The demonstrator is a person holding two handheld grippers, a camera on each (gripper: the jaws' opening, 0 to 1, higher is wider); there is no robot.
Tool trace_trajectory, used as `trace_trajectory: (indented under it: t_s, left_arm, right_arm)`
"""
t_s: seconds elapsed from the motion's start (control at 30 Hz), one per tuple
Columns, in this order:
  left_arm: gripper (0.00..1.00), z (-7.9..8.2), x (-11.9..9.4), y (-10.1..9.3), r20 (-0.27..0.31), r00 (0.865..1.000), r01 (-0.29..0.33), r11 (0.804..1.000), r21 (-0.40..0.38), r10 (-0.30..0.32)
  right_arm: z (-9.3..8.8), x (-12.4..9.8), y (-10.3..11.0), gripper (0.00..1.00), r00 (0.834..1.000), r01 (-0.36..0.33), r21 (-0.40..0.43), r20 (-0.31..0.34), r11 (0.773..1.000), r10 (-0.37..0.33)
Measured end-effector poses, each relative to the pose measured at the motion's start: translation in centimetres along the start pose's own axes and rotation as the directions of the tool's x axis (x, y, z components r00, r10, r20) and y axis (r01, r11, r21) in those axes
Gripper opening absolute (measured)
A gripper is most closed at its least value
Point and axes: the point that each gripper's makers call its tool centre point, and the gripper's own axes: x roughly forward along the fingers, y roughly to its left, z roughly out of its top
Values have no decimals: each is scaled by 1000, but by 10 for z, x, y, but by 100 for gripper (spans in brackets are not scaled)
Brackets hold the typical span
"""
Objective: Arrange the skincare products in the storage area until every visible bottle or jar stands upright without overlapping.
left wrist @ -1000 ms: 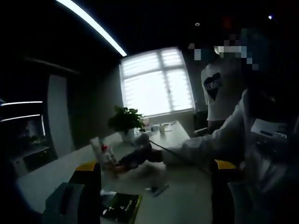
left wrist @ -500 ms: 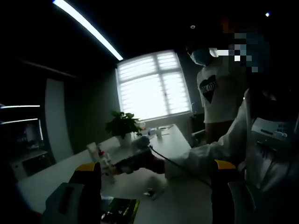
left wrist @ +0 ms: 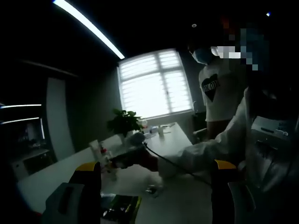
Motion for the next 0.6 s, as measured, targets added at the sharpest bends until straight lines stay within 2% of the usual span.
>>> trace_trajectory:
  t_s: [0.17, 0.3, 0.37, 0.43, 0.47, 0.53, 0.57, 0.6]
  left_arm:
    - [100, -2, 1, 2, -6, 1000, -3, 1000, 1, 3]
    - [100, -3, 0, 3, -9, 1000, -5, 1000, 1, 5]
    - [100, -4, 0, 3, -14, 1000, -8, 1000, 2, 8]
    - [100, -5, 0, 4, -17, 1000, -10, 1000, 1, 10]
    - [100, -5, 0, 4, -19, 1000, -12, 1000, 0, 12]
    - [100, -6, 0, 4, -21, 1000, -14, 1000, -1, 14]
    - [100, -6, 1, 4, -21, 1000, -15, 1000, -3, 15]
    - [100, -7, 1, 4, -23, 1000, -16, 1000, -3, 16]
  right_arm:
    - [-7, 6, 0, 19, 999, -25, -44, -22, 999, 24]
    - [-8, 8, 1, 19, 996, -88, -77, -27, 993, 87]
    - [-8, 10, 7, 19, 985, -174, -96, -26, 980, 172]
    - [-8, 11, 3, 19, 978, -208, -104, -38, 973, 205]
    - [-8, 12, 3, 19, 970, -241, -150, -35, 959, 239]
    - [-8, 13, -5, 19, 969, -248, -173, -42, 953, 245]
    - [-8, 14, -3, 19, 952, -306, -195, -38, 932, 304]
    - [-8, 14, -4, 19, 944, -328, -193, -39, 925, 327]
